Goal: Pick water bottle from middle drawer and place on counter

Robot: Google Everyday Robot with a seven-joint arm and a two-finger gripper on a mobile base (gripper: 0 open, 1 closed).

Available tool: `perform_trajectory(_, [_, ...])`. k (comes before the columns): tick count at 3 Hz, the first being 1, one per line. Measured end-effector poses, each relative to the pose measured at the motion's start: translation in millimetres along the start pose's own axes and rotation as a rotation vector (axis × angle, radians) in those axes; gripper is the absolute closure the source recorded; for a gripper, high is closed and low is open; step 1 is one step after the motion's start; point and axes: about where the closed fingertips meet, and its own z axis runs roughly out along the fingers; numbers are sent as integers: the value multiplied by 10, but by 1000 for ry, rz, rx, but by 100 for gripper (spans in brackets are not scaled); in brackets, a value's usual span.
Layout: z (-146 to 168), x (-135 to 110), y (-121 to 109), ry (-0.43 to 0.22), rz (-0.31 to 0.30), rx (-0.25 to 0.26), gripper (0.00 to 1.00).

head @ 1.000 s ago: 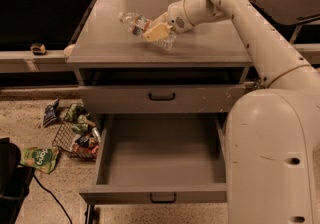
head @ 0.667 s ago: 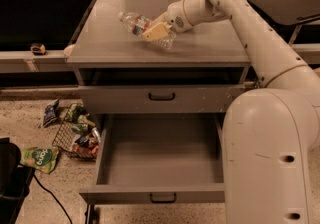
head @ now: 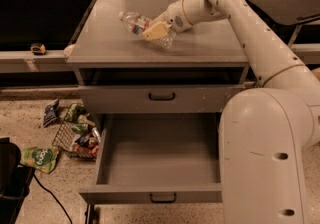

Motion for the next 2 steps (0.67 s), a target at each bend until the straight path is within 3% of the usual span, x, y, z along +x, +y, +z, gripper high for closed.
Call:
perform_trajectory(1, [24, 18, -18, 0, 3, 1, 13])
perform_trajectory(2, [19, 29, -34, 0, 4, 6, 0])
